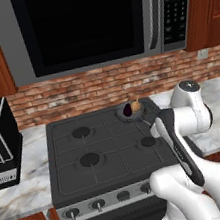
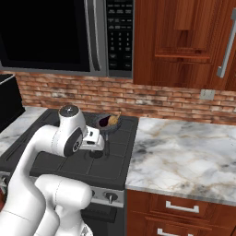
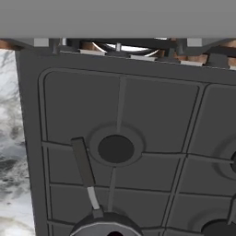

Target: Put the onion and eggplant in the pan. Then turn on the rear right burner and set the heat to medium.

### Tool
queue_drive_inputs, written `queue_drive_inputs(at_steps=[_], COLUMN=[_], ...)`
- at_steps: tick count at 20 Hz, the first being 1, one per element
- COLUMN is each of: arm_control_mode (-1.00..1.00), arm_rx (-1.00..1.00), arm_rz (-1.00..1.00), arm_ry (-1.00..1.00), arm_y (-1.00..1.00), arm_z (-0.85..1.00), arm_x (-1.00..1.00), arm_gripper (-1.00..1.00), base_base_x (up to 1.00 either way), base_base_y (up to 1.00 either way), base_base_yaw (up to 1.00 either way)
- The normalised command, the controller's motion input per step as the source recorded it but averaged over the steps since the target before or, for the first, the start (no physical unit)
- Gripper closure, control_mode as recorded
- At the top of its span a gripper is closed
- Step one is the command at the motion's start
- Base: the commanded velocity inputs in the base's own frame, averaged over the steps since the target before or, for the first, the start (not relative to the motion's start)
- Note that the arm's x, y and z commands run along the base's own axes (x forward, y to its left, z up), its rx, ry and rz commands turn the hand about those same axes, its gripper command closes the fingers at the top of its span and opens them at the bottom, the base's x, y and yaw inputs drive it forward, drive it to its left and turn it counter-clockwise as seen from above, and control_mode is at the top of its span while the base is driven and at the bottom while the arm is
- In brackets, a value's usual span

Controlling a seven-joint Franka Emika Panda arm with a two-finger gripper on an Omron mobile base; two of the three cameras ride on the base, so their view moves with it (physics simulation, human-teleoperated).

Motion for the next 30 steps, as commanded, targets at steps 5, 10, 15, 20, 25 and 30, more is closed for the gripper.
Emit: queue_drive_inputs(at_steps=[5, 10, 15, 20, 25, 30], arm_control_mode=[-1.0, 1.0, 1.0, 1.0, 1.0, 1.0], arm_rx=[0.0, 0.0, 0.0, 0.0, 0.0, 0.0], arm_rz=[0.0, 0.0, 0.0, 0.0, 0.0, 0.0], arm_ry=[0.0, 0.0, 0.0, 0.0, 0.0, 0.0], arm_y=[0.0, 0.0, 0.0, 0.0, 0.0, 0.0], arm_z=[0.0, 0.0, 0.0, 0.0, 0.0, 0.0], arm_x=[-0.38, -0.1, 0.0, 0.0, 0.0, 0.0], arm_gripper=[-1.0, -1.0, -1.0, -1.0, -1.0, -1.0], base_base_x=[0.0, -0.14, -0.26, 0.0, -0.05, 0.0], base_base_y=[0.0, 0.0, 0.38, 0.49, 0.43, 0.37], base_base_yaw=[0.0, 0.0, 0.0, 0.0, 0.0, 0.0])
